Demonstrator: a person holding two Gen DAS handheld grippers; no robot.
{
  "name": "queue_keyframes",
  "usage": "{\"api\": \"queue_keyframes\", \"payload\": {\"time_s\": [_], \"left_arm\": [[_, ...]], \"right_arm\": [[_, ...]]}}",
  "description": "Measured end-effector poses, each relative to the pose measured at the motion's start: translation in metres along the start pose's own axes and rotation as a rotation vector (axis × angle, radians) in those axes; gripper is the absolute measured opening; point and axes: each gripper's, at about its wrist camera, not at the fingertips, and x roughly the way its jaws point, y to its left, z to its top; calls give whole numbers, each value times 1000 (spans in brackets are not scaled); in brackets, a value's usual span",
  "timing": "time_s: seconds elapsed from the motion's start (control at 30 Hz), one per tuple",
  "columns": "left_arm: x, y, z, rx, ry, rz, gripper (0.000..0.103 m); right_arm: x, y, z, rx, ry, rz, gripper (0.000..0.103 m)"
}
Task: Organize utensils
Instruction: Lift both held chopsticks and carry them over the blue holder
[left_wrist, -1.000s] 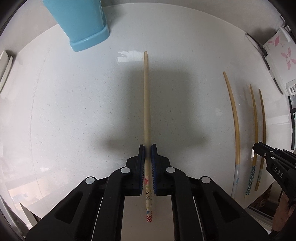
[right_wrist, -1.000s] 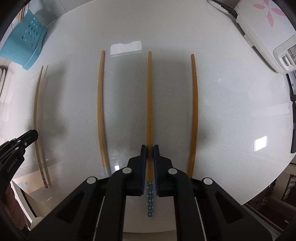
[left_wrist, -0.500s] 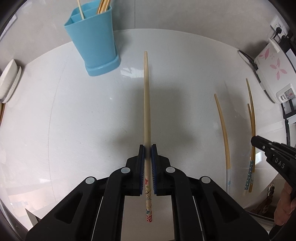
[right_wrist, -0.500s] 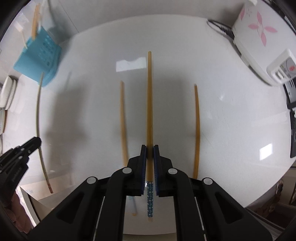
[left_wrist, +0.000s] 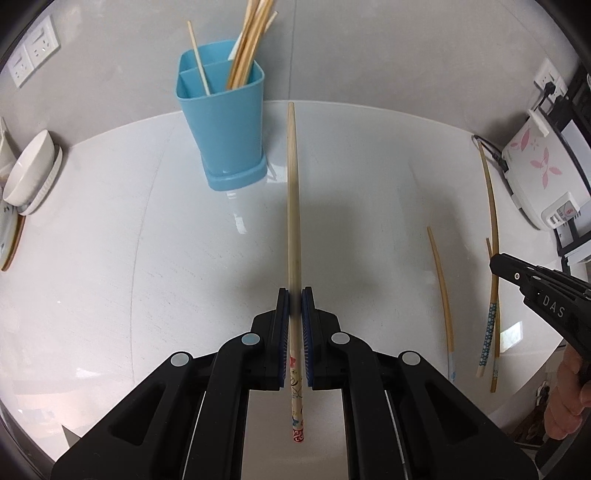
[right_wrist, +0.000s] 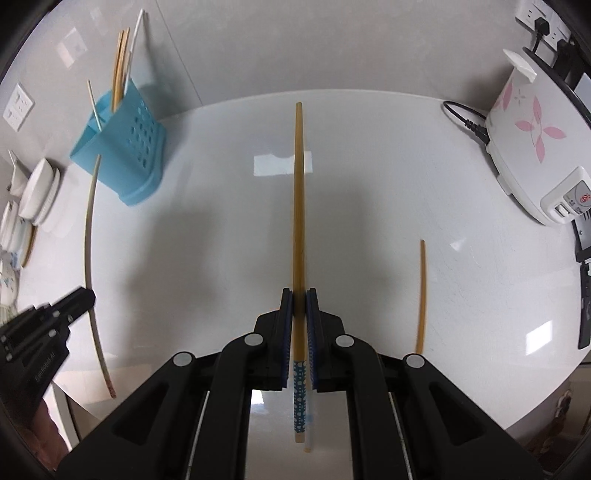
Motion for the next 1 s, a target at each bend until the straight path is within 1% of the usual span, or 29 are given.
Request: {"api": "queue_keyframes", "payload": {"time_s": [0.43, 0.7, 1.0], "left_arm": [[-28, 25, 19, -54, -109, -19, 6], [-36, 35, 36, -59, -168, -16, 6], [-48, 54, 56, -73, -245, -30, 6]], "right_arm": [[-23, 35, 25, -48, -98, 41, 7], [-38, 60, 44, -80, -171, 62, 7], [-52, 86, 65, -90, -239, 89, 7]]}}
